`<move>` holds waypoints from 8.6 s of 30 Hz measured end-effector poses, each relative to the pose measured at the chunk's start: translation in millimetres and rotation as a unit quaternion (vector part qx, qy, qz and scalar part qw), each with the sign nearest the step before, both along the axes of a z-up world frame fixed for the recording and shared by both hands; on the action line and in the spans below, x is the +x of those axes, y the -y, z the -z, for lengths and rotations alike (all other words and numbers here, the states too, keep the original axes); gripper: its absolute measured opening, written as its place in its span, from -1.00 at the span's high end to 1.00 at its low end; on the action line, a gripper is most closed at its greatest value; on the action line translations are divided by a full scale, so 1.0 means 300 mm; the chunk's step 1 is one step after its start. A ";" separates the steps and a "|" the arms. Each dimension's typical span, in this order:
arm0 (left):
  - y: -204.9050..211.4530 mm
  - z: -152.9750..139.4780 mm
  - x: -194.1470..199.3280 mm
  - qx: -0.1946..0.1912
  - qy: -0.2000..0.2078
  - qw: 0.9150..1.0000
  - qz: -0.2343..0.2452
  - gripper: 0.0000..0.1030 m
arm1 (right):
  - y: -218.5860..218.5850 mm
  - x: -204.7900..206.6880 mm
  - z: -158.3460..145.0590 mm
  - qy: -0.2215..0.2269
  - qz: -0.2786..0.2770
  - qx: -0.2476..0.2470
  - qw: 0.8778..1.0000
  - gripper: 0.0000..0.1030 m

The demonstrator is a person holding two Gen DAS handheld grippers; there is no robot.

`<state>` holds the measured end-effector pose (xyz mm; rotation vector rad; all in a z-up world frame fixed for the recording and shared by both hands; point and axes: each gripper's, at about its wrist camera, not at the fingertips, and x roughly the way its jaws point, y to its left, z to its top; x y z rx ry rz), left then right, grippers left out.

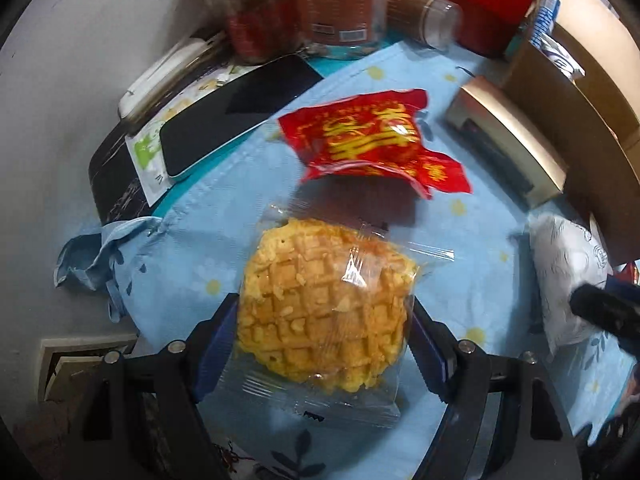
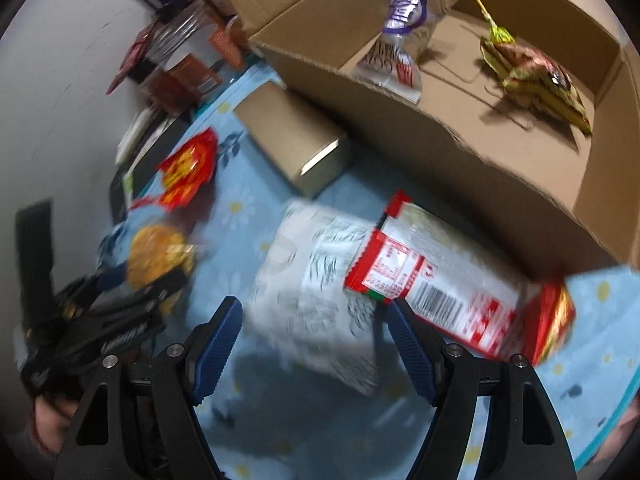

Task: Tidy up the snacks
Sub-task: 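Grasp the wrapped waffle cake with the left tool while the right tool grasps the white bread bag, then lift the waffle cake and bread bag and carry both toward the box, then lower the waffle cake and bread bag into the box and open both tools, then withdraw both tools from the box back over the table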

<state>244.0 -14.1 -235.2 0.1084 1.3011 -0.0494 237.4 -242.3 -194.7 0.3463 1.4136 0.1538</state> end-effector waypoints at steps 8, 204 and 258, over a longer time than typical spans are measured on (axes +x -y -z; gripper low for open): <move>-0.023 -0.001 0.032 -0.009 0.006 1.000 0.021 -0.54 | -0.077 0.046 0.065 -0.014 -0.012 -0.040 0.999 -0.43; 0.637 -0.593 0.379 -0.093 0.139 0.969 0.184 -0.69 | 0.384 0.257 -0.493 0.138 0.078 -0.200 0.967 -0.42; -0.051 -0.703 -0.355 -0.106 0.156 0.980 0.069 -0.69 | -0.243 -0.415 -0.591 0.176 -0.059 -0.150 0.971 -0.42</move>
